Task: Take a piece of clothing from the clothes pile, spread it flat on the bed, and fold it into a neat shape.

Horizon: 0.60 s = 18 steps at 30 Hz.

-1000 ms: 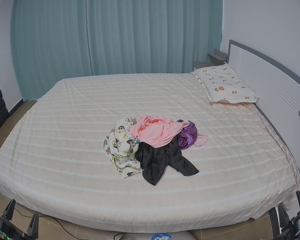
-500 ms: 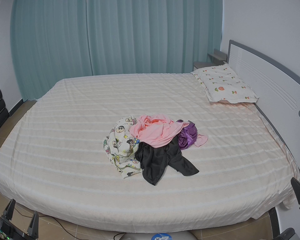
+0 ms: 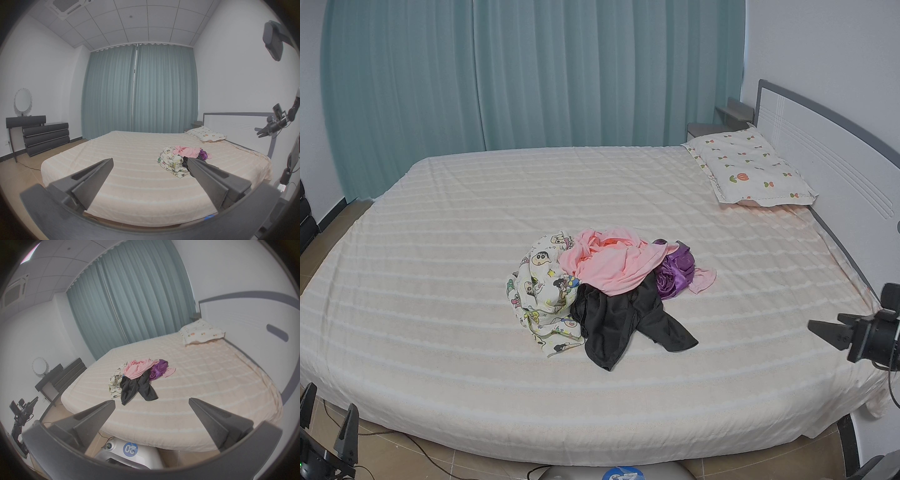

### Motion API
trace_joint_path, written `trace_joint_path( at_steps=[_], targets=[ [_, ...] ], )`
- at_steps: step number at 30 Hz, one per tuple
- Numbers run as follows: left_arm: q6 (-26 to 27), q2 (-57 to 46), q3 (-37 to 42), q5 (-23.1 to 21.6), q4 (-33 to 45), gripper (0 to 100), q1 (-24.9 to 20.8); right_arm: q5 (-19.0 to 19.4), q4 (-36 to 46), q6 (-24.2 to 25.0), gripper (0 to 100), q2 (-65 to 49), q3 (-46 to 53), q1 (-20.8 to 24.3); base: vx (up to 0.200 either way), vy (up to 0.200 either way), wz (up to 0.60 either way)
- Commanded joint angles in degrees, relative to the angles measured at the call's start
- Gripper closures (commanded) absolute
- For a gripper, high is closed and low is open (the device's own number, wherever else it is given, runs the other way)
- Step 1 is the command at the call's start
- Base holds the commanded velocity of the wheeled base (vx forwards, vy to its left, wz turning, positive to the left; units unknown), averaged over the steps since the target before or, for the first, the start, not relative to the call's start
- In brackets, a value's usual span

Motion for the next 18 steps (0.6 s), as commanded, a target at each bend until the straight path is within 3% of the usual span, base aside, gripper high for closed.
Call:
trace_joint_path(
  at_steps=[1,4,6,7,12,18],
  targets=[
    [-2.17,31.83,-6.96,-2.57,-6.46,0,-4.95,-6.11,-19.08,11.6,0,33.25,-4.77,10.47,0.0,0.0,0.0],
    [-5.07,37.81,-6.96,-2.22,-13.05,0,-5.65,-8.31,-22.6,14.41,0,36.85,-5.39,11.7,0.0,0.0,0.0],
    [-7.62,45.72,-6.79,-1.87,-16.13,0,-8.99,-9.89,-26.2,14.94,0,41.16,-7.41,11.87,0.0,0.0,0.0],
    [-11.75,52.49,-6.87,-1.43,-17.18,0,-12.59,-10.33,-27.61,15.29,0,44.5,-9.25,11.87,0.0,0.0,0.0],
    [-27.13,65.93,-7.14,-0.02,-27.64,0,-19.36,-10.51,-29.54,15.55,0,53.02,-14.0,11.87,0.0,0.0,0.0],
    [-35.92,78.94,-7.14,1.21,-34.41,0,-22.61,-10.68,-28.93,15.11,0,59.26,-21.82,13.01,0.0,0.0,0.0]
  ],
)
